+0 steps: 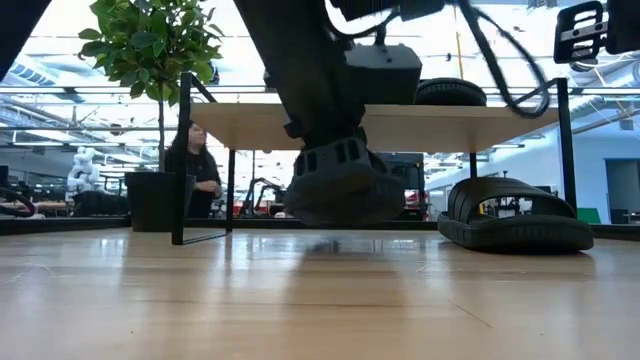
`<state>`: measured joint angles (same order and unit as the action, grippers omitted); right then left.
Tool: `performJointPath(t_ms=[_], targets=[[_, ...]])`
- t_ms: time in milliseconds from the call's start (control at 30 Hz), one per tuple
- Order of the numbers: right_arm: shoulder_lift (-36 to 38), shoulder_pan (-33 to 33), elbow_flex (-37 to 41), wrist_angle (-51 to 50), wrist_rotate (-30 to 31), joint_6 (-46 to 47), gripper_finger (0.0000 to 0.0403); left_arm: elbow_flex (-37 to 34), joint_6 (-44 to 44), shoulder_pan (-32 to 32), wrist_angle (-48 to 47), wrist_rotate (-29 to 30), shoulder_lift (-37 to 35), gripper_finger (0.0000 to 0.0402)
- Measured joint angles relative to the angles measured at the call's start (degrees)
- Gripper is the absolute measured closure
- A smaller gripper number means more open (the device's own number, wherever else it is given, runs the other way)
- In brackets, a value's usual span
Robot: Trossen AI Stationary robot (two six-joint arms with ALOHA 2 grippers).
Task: Pick and place slides into the shelf
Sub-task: Put the black slide under the shelf
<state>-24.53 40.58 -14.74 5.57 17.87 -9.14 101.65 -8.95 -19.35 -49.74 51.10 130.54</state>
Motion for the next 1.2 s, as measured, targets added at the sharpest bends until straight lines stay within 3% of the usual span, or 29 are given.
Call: performJointPath(t_ms=[367,700,1000,1200], targets=[[0.00,0.00,0.39,3.72,0.00,-0.73,0.0403,0.04,-2.85,2.06,0.62,-1.60,0.24,0.0398],[0.00,0.02,0.39,4.10,0.00,-1.00,0.0403,0.02,3.47,2.21,5.62,-1.58,0.57,0.0395],[-0.02,0.02,0.39,4.10,-0.02,-0.97,0.0403,0.04,2.78,3.05,7.54,-5.07,0.41,0.0394],[-0.02,0.01,0.39,4.10,-0.03,-0.97,0.0403,0.20,0.38,2.86,7.79,-9.77,0.11,0.0345]])
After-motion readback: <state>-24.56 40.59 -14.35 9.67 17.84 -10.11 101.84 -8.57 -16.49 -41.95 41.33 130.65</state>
